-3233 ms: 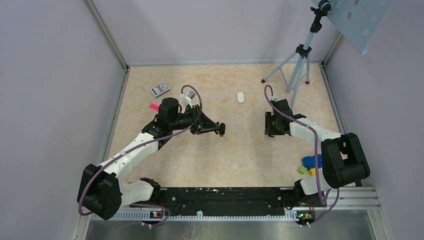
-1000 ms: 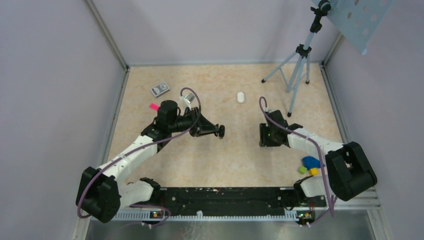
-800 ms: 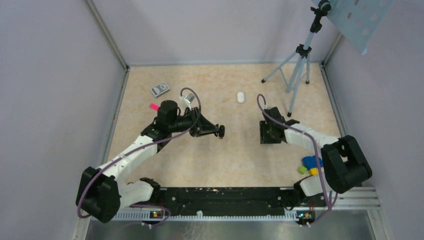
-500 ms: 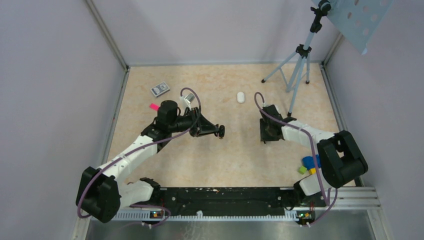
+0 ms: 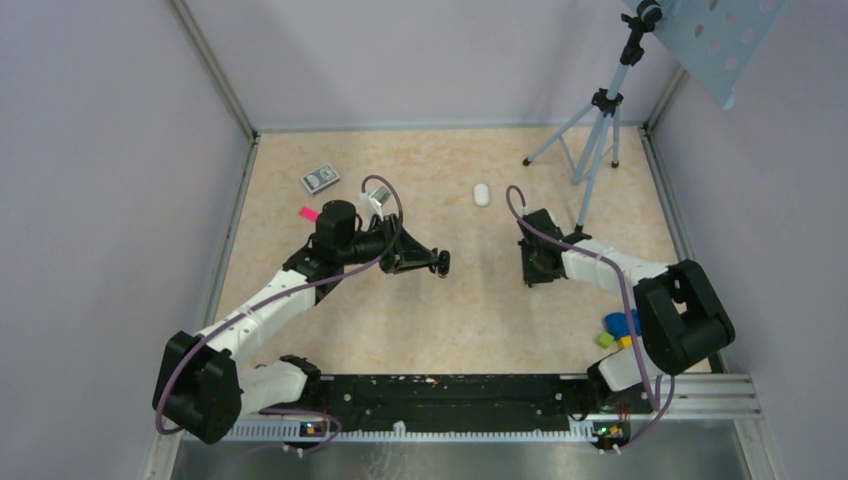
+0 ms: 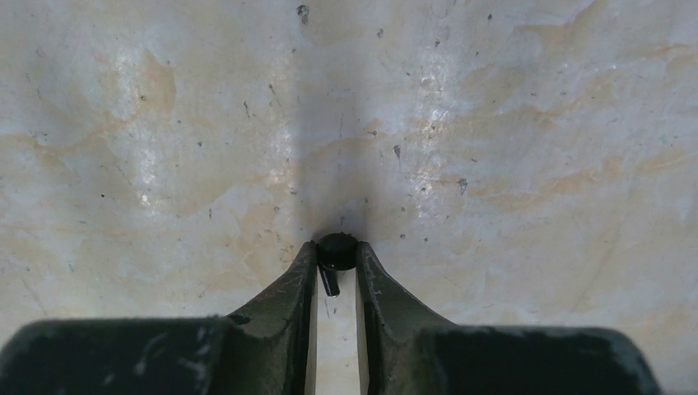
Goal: Insert the wireless bluetooth earbuds into the charging case
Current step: Pick up the left earbud from the center of the board.
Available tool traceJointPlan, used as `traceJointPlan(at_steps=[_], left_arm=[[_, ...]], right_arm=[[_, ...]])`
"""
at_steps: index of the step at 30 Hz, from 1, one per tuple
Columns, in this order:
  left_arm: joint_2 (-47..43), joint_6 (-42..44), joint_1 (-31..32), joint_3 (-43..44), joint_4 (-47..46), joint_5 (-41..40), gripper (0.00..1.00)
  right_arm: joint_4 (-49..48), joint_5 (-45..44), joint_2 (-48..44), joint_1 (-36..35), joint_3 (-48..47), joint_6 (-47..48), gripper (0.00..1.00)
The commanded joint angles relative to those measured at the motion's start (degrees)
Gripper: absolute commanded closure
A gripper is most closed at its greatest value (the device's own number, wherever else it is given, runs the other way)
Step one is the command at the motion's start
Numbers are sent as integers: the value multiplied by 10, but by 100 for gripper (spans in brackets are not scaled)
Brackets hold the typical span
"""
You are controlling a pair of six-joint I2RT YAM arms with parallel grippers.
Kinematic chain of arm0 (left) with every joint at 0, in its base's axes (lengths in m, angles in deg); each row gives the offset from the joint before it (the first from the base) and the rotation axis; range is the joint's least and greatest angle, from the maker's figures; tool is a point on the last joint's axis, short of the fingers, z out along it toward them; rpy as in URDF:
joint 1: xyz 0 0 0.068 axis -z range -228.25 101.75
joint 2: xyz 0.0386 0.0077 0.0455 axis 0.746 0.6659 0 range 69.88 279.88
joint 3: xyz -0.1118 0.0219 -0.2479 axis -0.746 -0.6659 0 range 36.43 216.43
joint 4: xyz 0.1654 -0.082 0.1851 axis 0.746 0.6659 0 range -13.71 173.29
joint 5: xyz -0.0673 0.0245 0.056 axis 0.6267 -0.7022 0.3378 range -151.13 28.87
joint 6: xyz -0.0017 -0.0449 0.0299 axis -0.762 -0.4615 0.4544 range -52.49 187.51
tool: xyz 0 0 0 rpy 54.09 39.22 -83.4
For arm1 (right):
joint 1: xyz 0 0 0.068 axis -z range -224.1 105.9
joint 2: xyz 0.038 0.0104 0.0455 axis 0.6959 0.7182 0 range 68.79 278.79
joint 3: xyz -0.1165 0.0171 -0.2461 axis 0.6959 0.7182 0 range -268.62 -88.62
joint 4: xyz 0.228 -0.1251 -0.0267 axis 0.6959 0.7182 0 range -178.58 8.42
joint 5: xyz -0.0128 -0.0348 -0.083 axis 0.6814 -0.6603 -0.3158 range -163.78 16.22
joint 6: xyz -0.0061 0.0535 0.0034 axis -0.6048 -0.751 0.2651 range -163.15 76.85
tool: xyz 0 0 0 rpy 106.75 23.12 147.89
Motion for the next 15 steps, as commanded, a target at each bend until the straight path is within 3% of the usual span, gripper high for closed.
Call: traceJointPlan(at_steps=[1,8,15], left_arm=[[1,8,0,0,-29,5,100],[15,23,0,12,-19,19,100],[42,33,2,24,-11,45,100]], right_arm=[[19,20,14,-7,-22,1,90],[11,23,-20,-7,-24,7,95],[-53,81,-131,-7,11,31,95]])
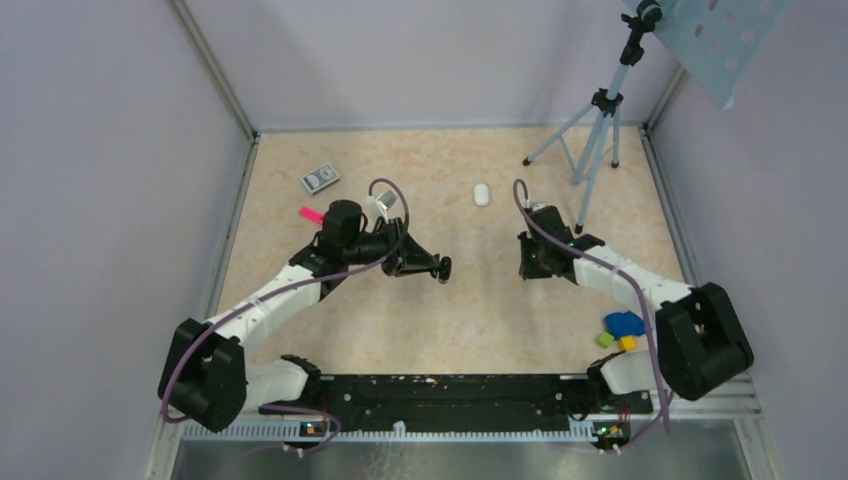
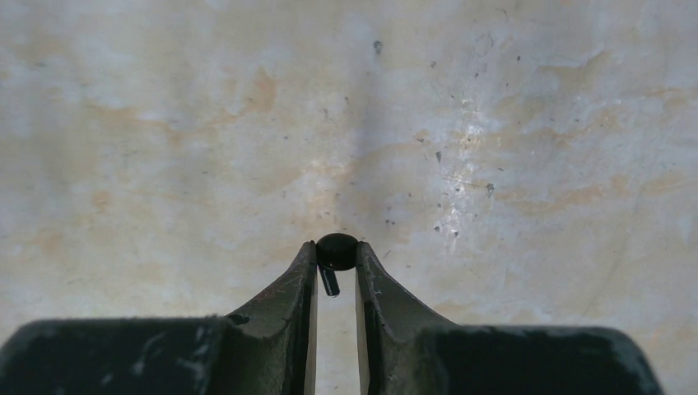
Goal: Insert the wireless bluetooth earbuds into the charging case
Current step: Pick up the left earbud from the center of the board, then insert the left earbud into the left side groove of the charging case.
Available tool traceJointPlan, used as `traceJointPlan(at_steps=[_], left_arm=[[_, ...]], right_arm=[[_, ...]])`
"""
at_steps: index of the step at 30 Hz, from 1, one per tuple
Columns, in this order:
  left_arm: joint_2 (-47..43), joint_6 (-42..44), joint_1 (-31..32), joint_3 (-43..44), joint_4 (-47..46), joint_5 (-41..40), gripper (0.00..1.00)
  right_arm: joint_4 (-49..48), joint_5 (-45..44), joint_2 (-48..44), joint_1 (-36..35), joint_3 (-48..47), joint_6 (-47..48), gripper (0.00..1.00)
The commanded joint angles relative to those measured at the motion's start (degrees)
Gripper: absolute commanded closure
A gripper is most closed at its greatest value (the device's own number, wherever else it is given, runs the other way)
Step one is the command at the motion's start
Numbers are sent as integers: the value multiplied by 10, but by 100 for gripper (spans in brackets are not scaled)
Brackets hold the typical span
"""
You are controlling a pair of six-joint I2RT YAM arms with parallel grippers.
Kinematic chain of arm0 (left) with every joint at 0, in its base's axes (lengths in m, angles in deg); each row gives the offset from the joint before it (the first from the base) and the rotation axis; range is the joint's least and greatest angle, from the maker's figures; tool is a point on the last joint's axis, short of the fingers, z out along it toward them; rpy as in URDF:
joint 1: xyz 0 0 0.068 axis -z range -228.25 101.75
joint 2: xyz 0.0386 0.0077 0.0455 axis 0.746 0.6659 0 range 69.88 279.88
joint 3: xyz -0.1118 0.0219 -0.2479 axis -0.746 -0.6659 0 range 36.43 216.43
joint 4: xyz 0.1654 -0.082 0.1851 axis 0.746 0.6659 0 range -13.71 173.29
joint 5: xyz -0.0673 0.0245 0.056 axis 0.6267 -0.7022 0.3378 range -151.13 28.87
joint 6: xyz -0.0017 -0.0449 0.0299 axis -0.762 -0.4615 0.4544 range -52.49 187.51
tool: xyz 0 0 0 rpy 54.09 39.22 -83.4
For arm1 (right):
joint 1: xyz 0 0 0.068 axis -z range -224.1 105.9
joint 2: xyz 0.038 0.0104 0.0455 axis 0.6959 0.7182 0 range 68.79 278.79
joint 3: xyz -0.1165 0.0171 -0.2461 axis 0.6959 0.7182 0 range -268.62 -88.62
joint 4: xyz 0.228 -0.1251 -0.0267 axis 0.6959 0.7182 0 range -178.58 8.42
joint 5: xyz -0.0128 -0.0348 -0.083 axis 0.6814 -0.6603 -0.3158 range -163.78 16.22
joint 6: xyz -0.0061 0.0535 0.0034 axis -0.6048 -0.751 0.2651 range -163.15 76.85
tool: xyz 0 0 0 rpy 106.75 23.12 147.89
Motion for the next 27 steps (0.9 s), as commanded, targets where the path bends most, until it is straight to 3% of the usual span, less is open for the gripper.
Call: traceJointPlan(at_steps=[1,4,8,12,21,27], left_arm=[[21,9,2,22,-23,40,100],[38,2,6,26,-26,51,100],[59,-13,6,35,-25,61,100],[97,-90,7,25,-71,88,100],[112,-213,6,18,-98,74,100],[104,-269,7,-21,-133,71,100]], right_arm=[[-70,77,-102,-5,21,29,95],[-113,127,-168,-8,41,33,95],[-208,135,-276,-33,75,-18,95],[-282,99,-315,-95,79,-53,95],[-385,-11,-299,-232,90,-71,97],[-416,-58,-269,-274,98,-80,96]])
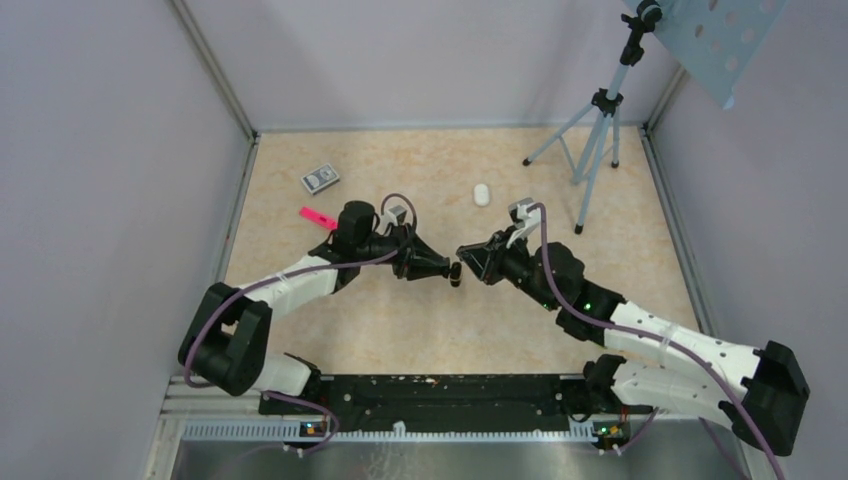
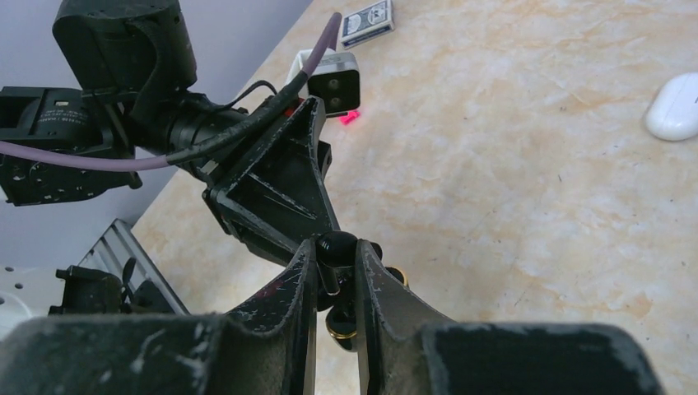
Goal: Insert the wireless bluetooth earbuds into the charging case
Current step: Insert the left earbud into the left side groove of the charging case.
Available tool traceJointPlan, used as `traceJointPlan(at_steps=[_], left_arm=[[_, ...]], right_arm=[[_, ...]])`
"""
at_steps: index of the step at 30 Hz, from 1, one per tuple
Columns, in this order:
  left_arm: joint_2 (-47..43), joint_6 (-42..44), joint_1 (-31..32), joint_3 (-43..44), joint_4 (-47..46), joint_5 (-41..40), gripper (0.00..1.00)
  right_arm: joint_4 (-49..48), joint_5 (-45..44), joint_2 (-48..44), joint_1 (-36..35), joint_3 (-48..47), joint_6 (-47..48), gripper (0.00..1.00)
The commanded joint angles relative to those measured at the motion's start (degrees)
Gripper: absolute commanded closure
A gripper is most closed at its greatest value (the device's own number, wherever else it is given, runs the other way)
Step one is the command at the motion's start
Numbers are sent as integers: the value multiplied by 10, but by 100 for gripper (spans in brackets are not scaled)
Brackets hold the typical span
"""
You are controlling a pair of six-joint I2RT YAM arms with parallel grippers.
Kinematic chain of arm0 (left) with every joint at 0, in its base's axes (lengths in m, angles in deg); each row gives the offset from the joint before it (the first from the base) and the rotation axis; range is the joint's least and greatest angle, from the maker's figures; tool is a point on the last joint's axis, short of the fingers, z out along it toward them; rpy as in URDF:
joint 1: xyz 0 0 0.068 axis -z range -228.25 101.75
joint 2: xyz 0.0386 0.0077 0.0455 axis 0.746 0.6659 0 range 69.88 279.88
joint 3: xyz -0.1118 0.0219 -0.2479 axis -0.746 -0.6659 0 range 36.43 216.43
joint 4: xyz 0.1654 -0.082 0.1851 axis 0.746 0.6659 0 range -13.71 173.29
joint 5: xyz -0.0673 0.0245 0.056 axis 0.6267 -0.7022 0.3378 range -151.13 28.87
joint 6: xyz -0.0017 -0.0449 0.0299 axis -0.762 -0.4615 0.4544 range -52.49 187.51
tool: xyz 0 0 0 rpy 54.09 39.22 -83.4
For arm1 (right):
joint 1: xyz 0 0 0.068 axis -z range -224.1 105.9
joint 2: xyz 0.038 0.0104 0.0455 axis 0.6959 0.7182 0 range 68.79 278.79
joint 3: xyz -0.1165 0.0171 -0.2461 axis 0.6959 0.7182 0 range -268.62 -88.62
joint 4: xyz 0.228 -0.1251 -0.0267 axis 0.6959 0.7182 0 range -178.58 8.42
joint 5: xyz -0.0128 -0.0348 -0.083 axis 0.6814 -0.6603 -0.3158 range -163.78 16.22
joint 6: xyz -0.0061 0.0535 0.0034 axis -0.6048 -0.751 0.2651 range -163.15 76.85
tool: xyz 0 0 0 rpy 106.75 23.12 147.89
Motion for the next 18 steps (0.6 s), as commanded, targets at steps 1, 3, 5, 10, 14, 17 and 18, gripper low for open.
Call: traceJointPlan(at_steps=[1,3,5,10,14,17,18], left_arm=[[-12,-57,2,-29,-48,1,100],[-20,-70,1,-39,-59,1,100],[-25,-76,2,-43,-61,0,100],[-34,-106,2,-55,-95,-7,100],[-38,-121,2,-59,-109,-9,100],[-44,-129,1,-66,-120,-16,100],[-46,-131,2,-67,-121,-18,100]], right_arm=[[-65,-49,9,-23,6,-15,96],[-67,-52,15,-28,7,-16,96],[-69,-54,17,-33,11,-17,96],[-75,-53,17,-39,23,-27,96],[-83,-51,17,-44,34,-35,97],[-87,-50,18,-48,39,-38,97],[-87,-50,18,-49,40,-40,97]])
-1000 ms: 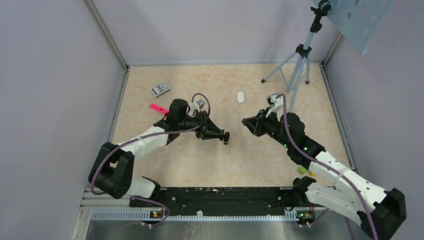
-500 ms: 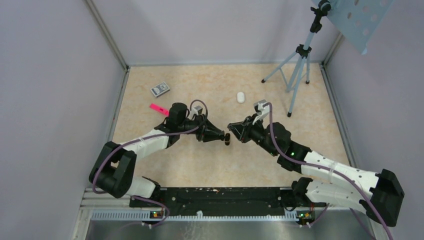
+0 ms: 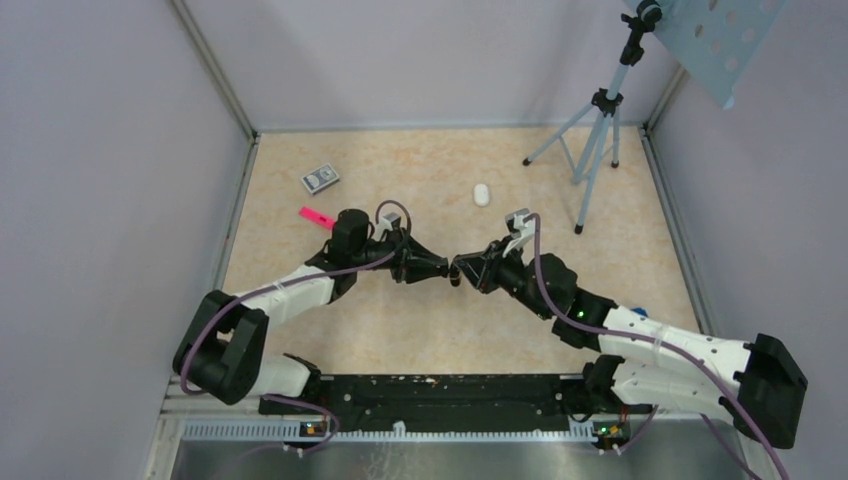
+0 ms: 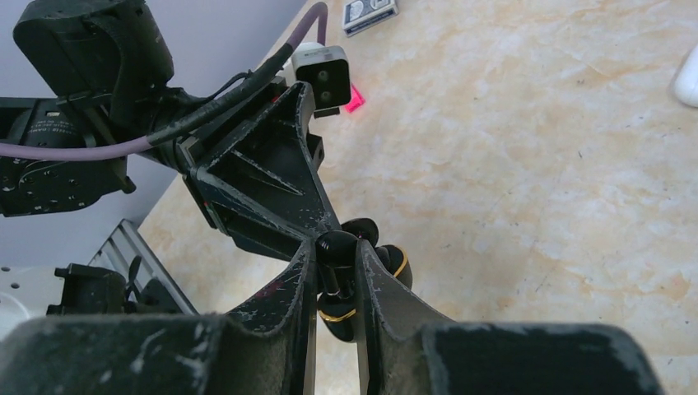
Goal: Insert the wireless bluetooth earbuds into the charging case
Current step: Insert the left earbud into the left side groove of the charging case.
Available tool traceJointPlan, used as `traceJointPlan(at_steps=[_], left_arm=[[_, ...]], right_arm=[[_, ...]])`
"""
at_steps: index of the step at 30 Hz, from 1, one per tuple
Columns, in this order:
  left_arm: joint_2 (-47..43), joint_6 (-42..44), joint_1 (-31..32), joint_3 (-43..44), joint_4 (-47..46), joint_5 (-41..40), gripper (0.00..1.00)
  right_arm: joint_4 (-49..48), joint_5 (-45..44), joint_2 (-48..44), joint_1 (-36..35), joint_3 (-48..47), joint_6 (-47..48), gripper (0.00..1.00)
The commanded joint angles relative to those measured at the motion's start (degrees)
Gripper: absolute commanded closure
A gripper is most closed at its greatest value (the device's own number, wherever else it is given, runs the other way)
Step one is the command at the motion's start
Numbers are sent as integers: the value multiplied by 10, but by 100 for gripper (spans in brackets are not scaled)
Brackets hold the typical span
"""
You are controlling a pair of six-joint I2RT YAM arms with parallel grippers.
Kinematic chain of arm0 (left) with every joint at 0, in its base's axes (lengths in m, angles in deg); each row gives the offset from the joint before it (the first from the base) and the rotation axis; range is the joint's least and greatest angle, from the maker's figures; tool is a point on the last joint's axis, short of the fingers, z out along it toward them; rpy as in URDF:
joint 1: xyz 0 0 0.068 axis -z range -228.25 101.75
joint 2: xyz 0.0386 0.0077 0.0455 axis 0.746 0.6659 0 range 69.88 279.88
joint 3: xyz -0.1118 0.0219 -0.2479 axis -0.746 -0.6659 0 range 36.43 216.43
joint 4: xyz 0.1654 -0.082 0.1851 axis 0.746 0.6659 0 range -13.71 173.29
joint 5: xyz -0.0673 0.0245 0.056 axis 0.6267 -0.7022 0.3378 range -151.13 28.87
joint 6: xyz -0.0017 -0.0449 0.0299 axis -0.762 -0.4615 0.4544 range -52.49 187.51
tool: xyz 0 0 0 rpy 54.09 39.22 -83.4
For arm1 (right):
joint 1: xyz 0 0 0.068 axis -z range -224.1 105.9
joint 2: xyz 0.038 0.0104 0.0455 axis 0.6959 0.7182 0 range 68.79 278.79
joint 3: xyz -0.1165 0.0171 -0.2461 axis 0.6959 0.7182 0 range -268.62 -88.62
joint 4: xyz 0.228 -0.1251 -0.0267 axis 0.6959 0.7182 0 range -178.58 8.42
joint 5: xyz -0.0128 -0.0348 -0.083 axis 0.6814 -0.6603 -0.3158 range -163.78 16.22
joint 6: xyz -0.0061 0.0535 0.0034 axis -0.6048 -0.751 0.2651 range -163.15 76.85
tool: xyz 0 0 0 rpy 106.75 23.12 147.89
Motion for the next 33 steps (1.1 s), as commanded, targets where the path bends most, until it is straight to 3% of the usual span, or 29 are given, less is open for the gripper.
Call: traceJointPlan(at_steps=[1,33], left_arm=[[-24,-23,2,-13,-48,-8,100],[-36,-54,0,-28,-102,-17,100]], right_arm=[[-34,-5,2,-13,2,-11,97],[-79,-27,19,-19,34,-34,97]])
